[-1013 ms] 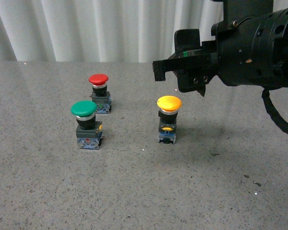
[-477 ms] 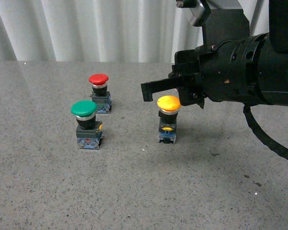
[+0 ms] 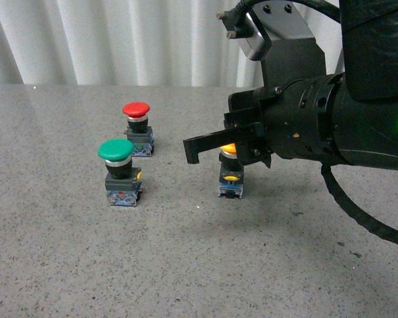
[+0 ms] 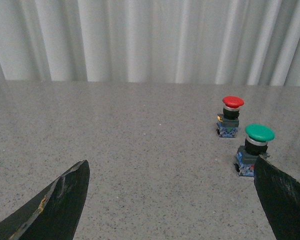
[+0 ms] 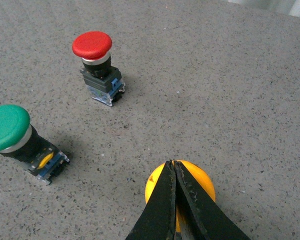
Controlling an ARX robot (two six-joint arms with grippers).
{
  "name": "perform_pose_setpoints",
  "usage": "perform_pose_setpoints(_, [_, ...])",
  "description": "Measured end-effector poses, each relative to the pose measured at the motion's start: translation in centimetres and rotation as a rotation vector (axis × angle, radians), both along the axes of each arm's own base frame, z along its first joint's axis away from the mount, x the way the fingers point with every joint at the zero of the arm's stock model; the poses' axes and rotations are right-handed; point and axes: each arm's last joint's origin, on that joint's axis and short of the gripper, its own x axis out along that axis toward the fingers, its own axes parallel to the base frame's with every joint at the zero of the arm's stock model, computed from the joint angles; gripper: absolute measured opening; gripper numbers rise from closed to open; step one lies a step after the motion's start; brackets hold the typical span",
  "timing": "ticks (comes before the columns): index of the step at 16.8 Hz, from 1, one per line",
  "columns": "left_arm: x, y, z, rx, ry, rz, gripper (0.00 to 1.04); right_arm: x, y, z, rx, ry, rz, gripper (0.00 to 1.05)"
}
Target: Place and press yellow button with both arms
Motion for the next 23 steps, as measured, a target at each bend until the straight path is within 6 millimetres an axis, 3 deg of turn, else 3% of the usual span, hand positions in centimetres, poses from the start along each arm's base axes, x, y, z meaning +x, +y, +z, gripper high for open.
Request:
perform_pose_setpoints(17, [0.0, 0.0, 0.0, 0.000, 0.000, 0.000, 0.98, 0.9, -0.5, -1.1, -0.088, 0.081, -0.029, 0.02])
perform_pose_setpoints(21, [0.0, 0.0, 0.0, 0.000, 0.000, 0.000, 0.98, 0.1, -0.7, -0.3, 0.066, -0.003, 0.049, 0.02])
perform_pose_setpoints(23, [0.0, 0.0, 0.0, 0.000, 0.000, 0.000, 0.98, -0.1, -0.7, 2.6, 0.228, -0.141, 0.065, 0.02])
